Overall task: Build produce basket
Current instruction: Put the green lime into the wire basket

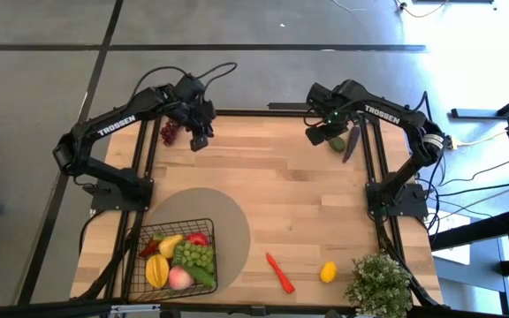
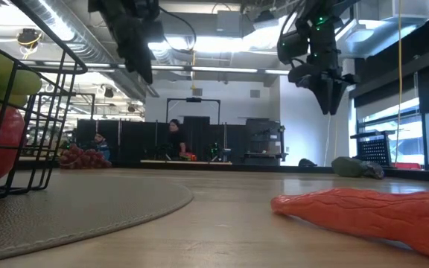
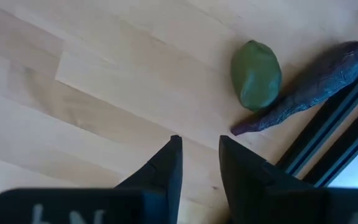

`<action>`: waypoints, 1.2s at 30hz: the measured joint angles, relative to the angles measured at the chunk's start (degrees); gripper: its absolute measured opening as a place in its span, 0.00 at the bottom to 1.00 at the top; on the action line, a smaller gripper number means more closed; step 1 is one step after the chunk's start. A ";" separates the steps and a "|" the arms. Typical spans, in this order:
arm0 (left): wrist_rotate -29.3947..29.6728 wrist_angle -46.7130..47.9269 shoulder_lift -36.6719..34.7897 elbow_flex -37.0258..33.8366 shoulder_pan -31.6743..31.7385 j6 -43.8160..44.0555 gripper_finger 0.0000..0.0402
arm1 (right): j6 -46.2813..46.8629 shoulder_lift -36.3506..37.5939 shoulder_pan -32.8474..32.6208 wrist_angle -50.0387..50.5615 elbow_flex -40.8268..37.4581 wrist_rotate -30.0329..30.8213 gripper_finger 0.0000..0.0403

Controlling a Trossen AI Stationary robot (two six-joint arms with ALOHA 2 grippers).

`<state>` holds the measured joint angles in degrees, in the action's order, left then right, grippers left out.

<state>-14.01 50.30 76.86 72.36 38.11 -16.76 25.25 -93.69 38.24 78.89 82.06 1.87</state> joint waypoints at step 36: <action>7.59 -0.02 -0.02 0.00 0.00 0.04 0.21 | 10.41 0.00 -0.89 -0.66 0.00 3.63 0.30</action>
<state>-6.43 50.28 76.84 72.36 38.11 -16.72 35.65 -93.69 37.35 78.23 82.06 5.50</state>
